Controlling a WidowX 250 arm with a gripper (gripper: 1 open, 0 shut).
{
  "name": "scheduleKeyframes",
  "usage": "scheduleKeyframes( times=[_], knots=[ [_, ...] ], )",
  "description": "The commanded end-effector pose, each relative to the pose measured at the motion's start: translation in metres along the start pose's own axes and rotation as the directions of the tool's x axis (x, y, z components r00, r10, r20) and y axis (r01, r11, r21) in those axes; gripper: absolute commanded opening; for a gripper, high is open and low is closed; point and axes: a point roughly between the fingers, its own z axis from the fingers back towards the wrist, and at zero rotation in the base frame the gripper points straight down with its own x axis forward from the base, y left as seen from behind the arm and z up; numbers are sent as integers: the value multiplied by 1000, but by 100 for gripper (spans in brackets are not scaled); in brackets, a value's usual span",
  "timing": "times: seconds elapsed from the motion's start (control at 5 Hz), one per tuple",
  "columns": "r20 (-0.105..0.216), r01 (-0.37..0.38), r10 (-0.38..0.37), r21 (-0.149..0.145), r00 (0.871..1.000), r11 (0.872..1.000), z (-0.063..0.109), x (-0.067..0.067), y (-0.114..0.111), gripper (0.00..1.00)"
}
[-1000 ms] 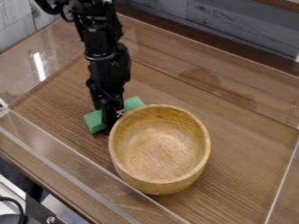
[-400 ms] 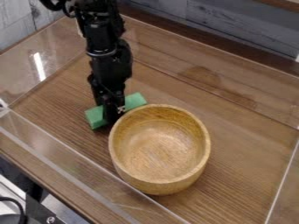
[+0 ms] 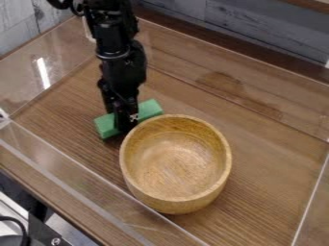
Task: Put the green block in the brown bowl
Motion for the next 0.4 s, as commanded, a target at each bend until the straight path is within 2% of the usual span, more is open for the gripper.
scheduleKeyframes(
  times=[0.0, 0.2],
  knots=[
    [44, 16, -19, 55, 999, 998, 19, 11, 7, 0],
    [45, 23, -25, 61, 999, 998, 22, 13, 6, 0]
  ],
)
